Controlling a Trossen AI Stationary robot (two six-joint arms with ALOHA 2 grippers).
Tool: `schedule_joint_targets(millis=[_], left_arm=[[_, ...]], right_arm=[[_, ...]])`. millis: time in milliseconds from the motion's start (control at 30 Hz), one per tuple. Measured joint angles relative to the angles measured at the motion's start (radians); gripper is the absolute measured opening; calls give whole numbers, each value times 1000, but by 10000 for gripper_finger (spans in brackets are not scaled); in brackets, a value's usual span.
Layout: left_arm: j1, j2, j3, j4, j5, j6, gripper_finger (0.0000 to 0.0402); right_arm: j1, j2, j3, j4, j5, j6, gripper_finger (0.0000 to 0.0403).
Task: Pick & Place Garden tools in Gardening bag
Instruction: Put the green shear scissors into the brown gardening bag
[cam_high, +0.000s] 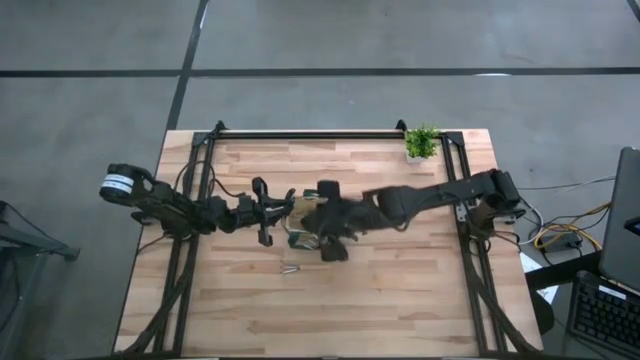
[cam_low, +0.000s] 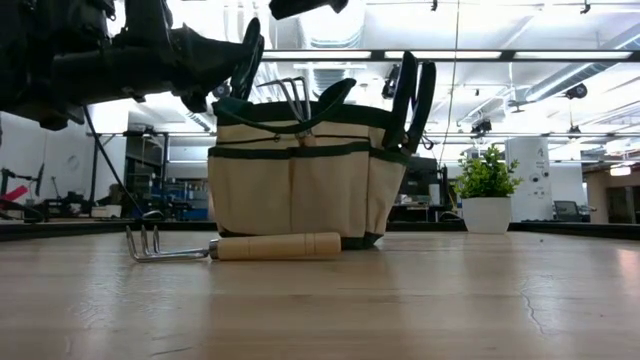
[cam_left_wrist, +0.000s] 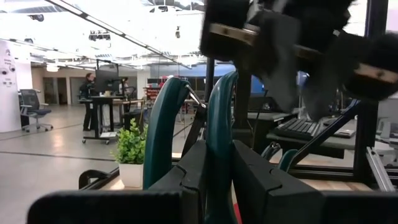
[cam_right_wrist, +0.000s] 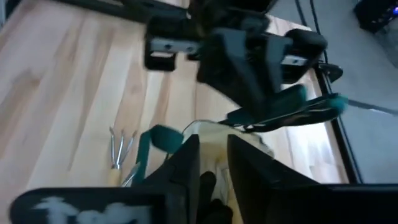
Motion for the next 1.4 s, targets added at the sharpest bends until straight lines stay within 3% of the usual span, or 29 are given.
schedule_joint_targets(millis=[133,433,1400], left_arm=[[0,0,0,0,0,0,55],[0,0,-1,0,0,3,55],[0,-1,4,-6,-6,20,55]], right_arm=[[-49,1,27,-1,-62,23,115],[-119,2,40,61,-81,8,200],[-161,55,43,146,-142,-10,189]])
